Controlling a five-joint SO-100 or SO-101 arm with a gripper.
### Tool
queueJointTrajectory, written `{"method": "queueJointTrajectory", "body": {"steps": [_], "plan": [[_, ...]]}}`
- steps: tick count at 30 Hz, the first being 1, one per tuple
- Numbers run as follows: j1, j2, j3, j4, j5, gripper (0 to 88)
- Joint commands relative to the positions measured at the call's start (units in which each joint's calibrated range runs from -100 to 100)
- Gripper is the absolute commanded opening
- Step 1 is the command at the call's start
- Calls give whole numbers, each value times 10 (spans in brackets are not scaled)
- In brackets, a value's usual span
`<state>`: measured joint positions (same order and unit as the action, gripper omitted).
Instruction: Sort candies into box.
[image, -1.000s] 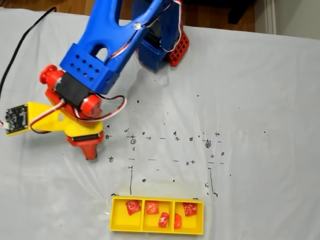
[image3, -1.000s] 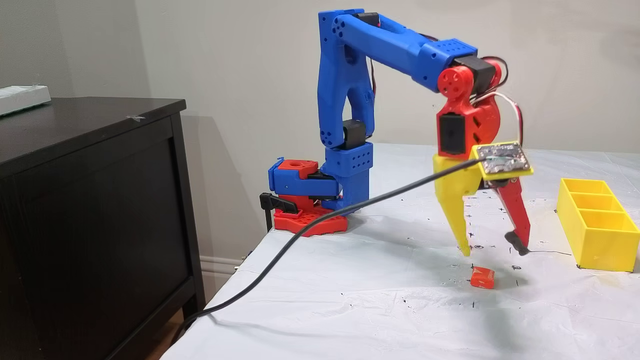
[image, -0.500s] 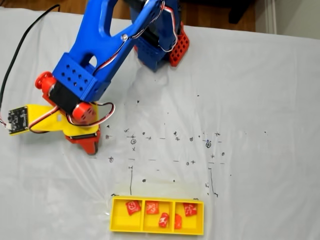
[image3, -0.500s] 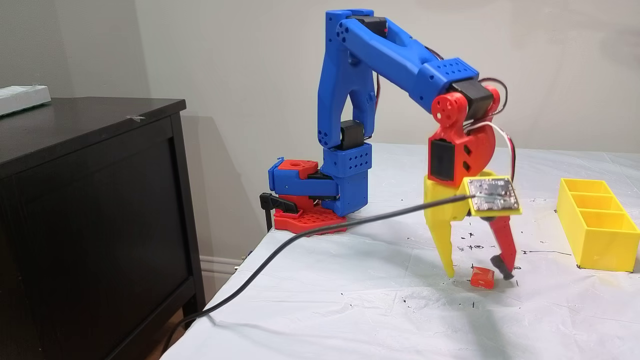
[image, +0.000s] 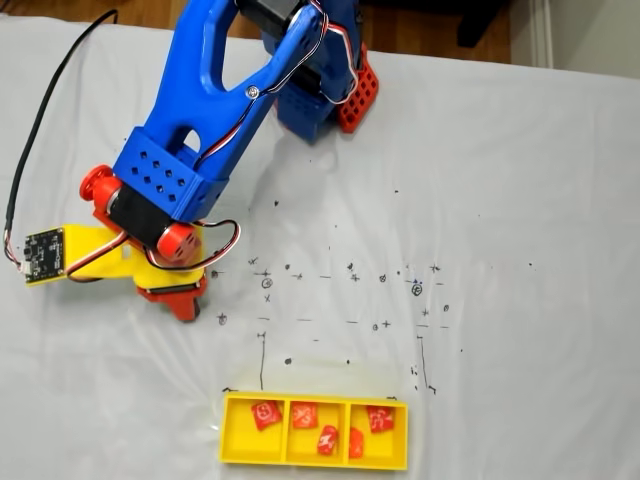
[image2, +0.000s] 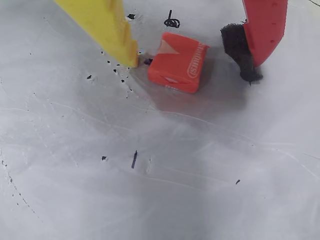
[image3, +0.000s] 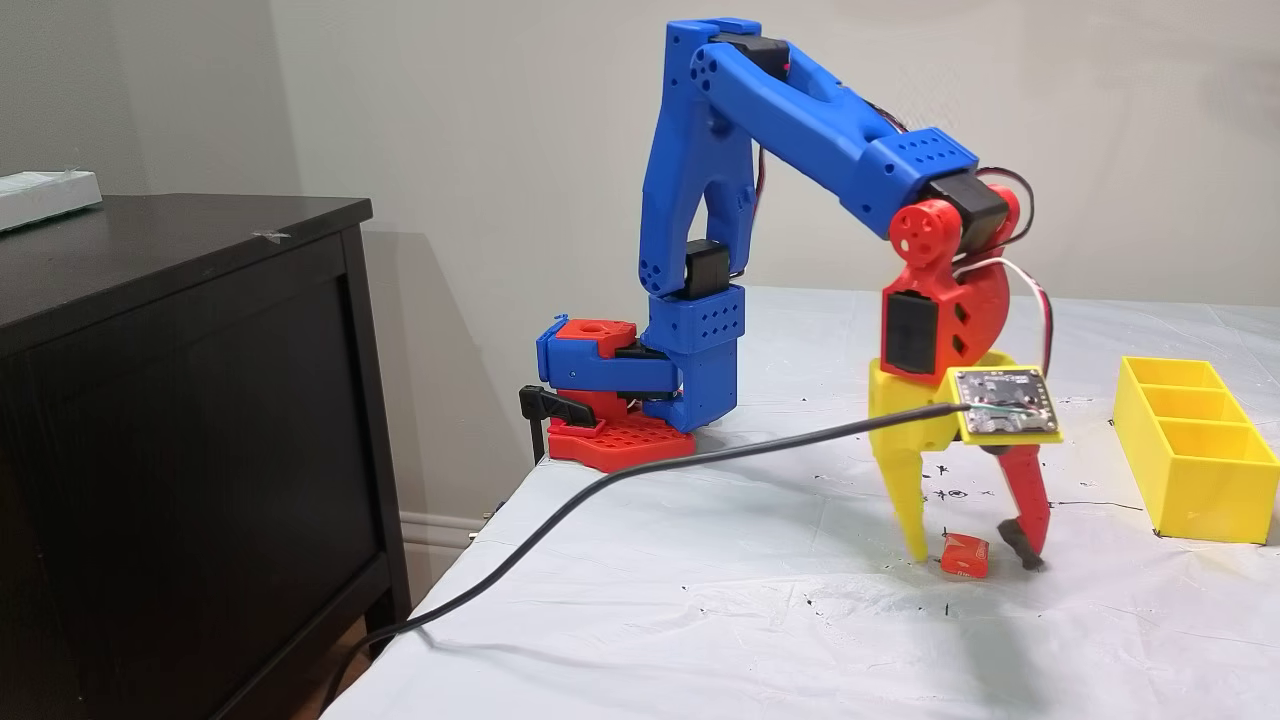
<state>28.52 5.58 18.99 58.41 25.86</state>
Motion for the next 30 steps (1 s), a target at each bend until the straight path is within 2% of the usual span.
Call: {"method": "queueJointTrajectory", "body": {"steps": [1,5,9,11,21,30], "plan": [[-5,5,-44,-5,-2,242],[-6,13,-48,-5,-3,189],[-5,11,-53,-2,-13,82],[-6,6,-47,-4,-14,57],[-3,-12,-38,-10,-14,2],[-47,-129,-62,1,-45,2]]}}
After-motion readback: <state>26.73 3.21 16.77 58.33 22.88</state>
